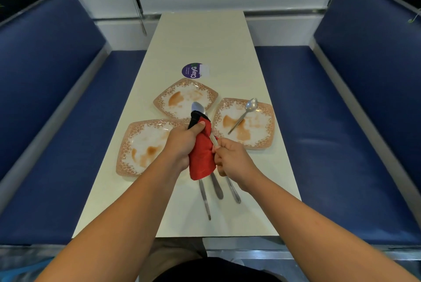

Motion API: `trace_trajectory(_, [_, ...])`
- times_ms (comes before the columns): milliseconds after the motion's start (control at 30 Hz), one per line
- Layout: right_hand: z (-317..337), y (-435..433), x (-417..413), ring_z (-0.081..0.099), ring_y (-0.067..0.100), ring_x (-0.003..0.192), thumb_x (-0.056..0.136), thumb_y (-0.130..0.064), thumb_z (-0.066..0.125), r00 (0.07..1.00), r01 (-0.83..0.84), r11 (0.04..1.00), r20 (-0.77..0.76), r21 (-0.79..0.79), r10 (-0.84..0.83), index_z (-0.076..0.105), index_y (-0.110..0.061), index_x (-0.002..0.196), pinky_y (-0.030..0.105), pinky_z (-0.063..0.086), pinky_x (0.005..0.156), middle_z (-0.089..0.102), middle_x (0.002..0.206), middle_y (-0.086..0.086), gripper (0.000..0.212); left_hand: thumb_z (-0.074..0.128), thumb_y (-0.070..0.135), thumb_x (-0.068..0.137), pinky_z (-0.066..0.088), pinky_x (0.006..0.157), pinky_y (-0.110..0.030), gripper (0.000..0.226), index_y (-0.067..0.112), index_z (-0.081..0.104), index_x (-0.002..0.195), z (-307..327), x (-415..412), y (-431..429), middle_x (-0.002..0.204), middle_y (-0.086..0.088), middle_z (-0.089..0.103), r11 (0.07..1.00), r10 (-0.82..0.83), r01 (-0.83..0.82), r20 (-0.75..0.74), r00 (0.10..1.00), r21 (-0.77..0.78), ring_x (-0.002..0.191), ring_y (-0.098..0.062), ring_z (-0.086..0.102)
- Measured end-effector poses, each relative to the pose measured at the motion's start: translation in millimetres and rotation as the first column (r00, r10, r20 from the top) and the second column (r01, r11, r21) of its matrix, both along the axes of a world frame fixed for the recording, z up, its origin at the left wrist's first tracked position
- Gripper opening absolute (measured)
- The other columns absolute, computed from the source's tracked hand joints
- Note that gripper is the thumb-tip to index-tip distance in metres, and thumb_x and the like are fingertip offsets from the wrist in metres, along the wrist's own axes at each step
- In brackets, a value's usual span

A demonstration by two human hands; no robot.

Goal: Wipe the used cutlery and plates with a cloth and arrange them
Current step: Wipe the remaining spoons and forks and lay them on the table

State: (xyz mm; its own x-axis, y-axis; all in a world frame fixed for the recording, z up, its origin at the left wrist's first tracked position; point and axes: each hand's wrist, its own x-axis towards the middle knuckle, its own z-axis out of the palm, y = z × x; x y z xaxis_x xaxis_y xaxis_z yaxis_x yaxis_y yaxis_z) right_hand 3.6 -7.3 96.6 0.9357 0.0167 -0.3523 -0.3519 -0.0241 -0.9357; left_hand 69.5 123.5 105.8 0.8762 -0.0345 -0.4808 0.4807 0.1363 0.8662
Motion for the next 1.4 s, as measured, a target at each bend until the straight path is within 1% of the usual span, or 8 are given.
trace_trajectory(100, [2.4, -8.2, -3.2, 0.05, 0.016, 0.049, 0.101, -0.012, 0.042, 0.99, -0.14, 0.983, 0.016, -0.116, 0.143, 0.06, -0.011, 0.078, 0.026, 0.04, 0.053, 0.061, 0.058, 0.004, 0.029, 0.069, 0.02, 0.092, 0.06, 0.065, -0.043, 0.023, -0.002, 0.069, 0.099, 4.7, -2.7, 4.1, 0.086, -0.023, 0.071, 0.993, -0.057, 0.051, 0.052, 0.997, 0.109, 0.066, -0.034, 0.069])
trace_trajectory(200, [8.7, -24.3, 4.3, 0.063, 0.02, 0.064, 0.099, -0.033, 0.047, 0.99, -0.14, 0.975, -0.044, -0.175, 0.134, 0.067, -0.01, 0.086, 0.031, 0.043, 0.063, 0.074, 0.077, 0.005, 0.033, 0.071, 0.02, 0.089, 0.057, 0.08, -0.061, 0.021, 0.0, 0.067, 0.095, 11.4, -1.4, 14.1, 0.094, -0.033, 0.069, 0.962, -0.229, 0.219, 0.042, 0.973, 0.165, 0.081, -0.046, 0.07])
trace_trajectory(300, [14.0, -38.2, 15.6, 0.062, 0.019, 0.062, 0.1, -0.052, 0.045, 0.996, -0.048, 0.97, 0.063, -0.237, 0.064, 0.066, -0.01, 0.085, 0.031, 0.041, 0.063, 0.073, 0.081, 0.006, 0.049, 0.071, 0.018, 0.089, 0.058, 0.079, -0.056, 0.023, -0.004, 0.067, 0.096, 19.3, -1.1, 20.4, 0.088, -0.031, 0.07, 0.837, -0.483, 0.473, -0.034, 0.875, 0.275, 0.074, -0.039, 0.068])
trace_trajectory(433, [15.5, -44.0, 20.4, 0.053, 0.022, 0.055, 0.1, -0.053, 0.044, 0.976, -0.136, 0.925, 0.114, -0.356, 0.187, 0.059, 0.0, 0.082, 0.034, 0.043, 0.065, 0.059, 0.064, 0.012, 0.058, 0.073, 0.018, 0.088, 0.057, 0.079, -0.05, 0.015, 0.009, 0.073, 0.076, 26.7, -5.2, 16.6, 0.081, -0.024, 0.071, 0.678, -0.669, 0.666, -0.116, 0.734, 0.31, 0.074, -0.037, 0.068])
trace_trajectory(633, [1.9, -49.1, 27.4, 0.041, 0.021, 0.057, 0.102, -0.041, 0.048, 0.986, 0.046, 0.928, 0.165, -0.37, 0.017, 0.038, -0.018, 0.059, 0.036, 0.035, 0.065, 0.042, 0.057, 0.002, 0.05, 0.077, 0.015, 0.085, 0.058, 0.064, -0.036, 0.017, 0.0, 0.07, 0.088, 21.7, -14.7, 2.4, 0.075, -0.019, 0.072, 0.77, -0.593, 0.604, -0.119, 0.796, 0.205, 0.059, -0.028, 0.068])
trace_trajectory(967, [1.6, -90.0, 38.9, 0.043, 0.023, 0.074, 0.103, -0.04, 0.046, 0.975, 0.222, 0.927, 0.093, -0.302, -0.203, 0.047, -0.01, 0.073, 0.033, 0.033, 0.066, 0.044, 0.073, 0.009, 0.043, 0.078, 0.008, 0.082, 0.057, 0.072, -0.04, 0.014, -0.003, 0.07, 0.083, 7.6, -24.5, 14.2, 0.076, -0.019, 0.069, 0.736, -0.631, 0.649, -0.149, 0.761, 0.194, 0.065, -0.031, 0.067])
trace_trajectory(1133, [-4.3, -91.2, 36.5, 0.042, 0.024, 0.076, 0.103, -0.042, 0.044, 0.973, 0.229, 0.931, 0.074, -0.286, -0.217, 0.055, 0.007, 0.096, 0.036, 0.036, 0.071, 0.044, 0.082, 0.01, 0.051, 0.08, 0.01, 0.079, 0.057, 0.069, -0.038, 0.015, -0.002, 0.071, 0.08, -0.3, -26.5, 16.7, 0.071, -0.022, 0.069, 0.71, -0.644, 0.661, -0.156, 0.749, 0.242, 0.058, -0.03, 0.066])
trace_trajectory(1400, [-8.4, -60.9, 26.2, 0.042, 0.022, 0.067, 0.103, -0.042, 0.045, 0.983, 0.154, 0.938, 0.145, -0.311, -0.113, 0.037, -0.016, 0.067, 0.035, 0.034, 0.068, 0.041, 0.067, 0.003, 0.045, 0.079, 0.016, 0.083, 0.058, 0.065, -0.039, 0.018, 0.001, 0.071, 0.081, 11.2, -18.4, -5.7, 0.075, -0.026, 0.07, 0.768, -0.588, 0.6, -0.126, 0.799, 0.222, 0.058, -0.032, 0.067])
